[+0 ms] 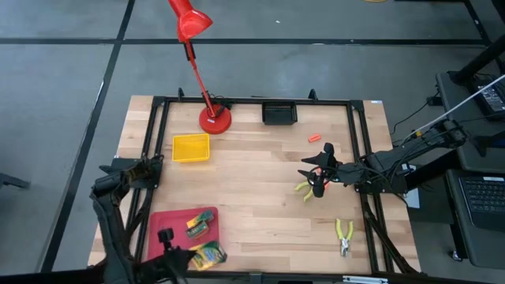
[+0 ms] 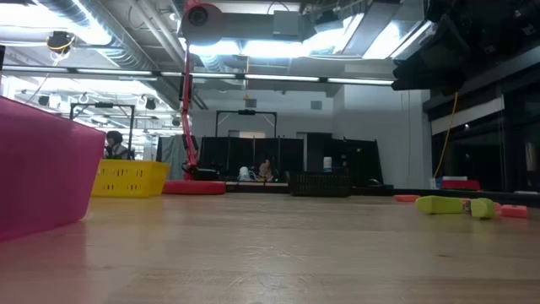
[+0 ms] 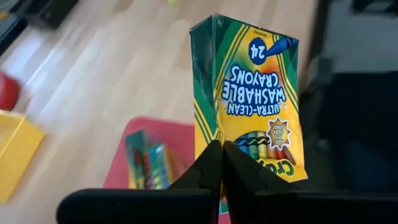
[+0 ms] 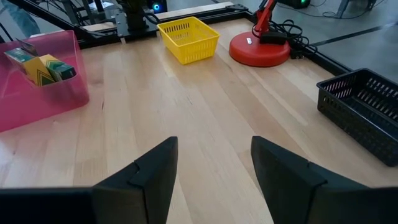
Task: Pick & Place School Supplies
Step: Put the crayon box into the pink bin
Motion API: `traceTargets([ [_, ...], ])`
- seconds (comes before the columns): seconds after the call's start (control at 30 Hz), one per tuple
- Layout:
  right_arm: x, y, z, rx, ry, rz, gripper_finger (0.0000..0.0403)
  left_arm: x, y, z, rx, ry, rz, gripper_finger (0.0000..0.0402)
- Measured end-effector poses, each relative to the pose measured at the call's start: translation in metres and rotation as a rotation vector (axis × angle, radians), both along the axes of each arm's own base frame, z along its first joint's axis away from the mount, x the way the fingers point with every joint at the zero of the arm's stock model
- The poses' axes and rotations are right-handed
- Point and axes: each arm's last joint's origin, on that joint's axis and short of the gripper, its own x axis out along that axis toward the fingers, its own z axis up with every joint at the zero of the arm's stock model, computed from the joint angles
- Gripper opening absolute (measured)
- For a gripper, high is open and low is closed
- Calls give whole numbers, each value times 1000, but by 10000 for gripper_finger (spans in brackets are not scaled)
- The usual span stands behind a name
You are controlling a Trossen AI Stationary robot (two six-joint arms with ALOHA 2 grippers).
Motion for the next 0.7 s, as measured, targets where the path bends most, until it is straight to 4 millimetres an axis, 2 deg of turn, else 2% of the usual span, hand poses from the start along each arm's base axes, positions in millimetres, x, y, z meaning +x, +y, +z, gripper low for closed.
traceTargets([
  [0.23, 0, 0, 0, 4, -1, -1, 208, -4, -4, 18, -66, 46, -44, 2],
  [0.47, 0, 0, 0, 4, -2, -2, 208, -31, -14, 62, 95, -247, -238, 2],
  [0.7, 0, 0, 0, 1, -4, 1, 208, -29, -18, 74, 344, -432, -291, 2],
])
